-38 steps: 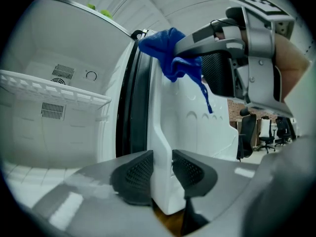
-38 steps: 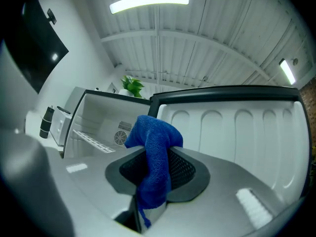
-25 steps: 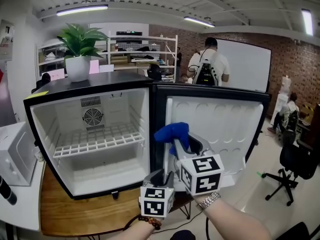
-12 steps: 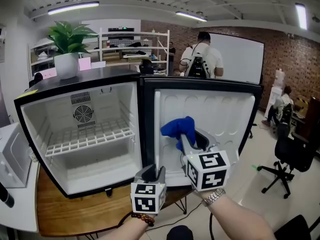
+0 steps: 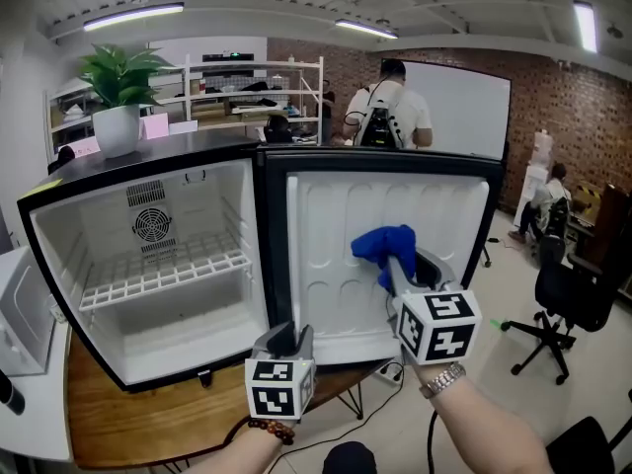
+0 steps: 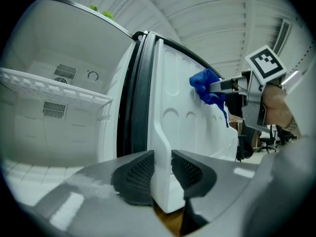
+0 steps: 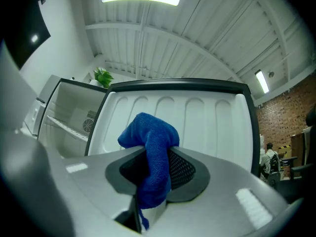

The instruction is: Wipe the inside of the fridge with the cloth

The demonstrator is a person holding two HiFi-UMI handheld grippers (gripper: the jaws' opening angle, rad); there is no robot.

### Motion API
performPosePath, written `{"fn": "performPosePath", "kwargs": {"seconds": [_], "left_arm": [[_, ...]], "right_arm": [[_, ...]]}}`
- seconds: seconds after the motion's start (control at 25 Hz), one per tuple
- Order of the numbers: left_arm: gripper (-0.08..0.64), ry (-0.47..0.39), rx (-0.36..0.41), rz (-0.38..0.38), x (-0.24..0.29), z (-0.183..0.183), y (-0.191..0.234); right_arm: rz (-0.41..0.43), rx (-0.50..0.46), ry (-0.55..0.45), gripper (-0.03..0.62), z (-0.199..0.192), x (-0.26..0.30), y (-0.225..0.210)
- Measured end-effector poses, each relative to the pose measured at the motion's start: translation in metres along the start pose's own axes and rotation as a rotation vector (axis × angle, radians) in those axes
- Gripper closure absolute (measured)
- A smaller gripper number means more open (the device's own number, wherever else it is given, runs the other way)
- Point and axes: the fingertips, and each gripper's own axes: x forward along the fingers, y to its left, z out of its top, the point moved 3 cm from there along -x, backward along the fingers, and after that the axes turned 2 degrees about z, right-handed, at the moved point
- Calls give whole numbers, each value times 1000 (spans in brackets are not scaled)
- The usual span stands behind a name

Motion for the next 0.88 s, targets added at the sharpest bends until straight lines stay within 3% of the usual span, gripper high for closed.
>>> {"fn": "performPosePath", "kwargs": {"seconds": [0.56, 0.88], "left_arm": [[445, -5, -6, -1, -1, -1, 1], [446, -6, -11, 1, -2, -2, 0]], "right_arm": [[-183, -10, 46, 492, -20, -33, -98], [-207, -10, 53, 492, -23, -42, -113]]}}
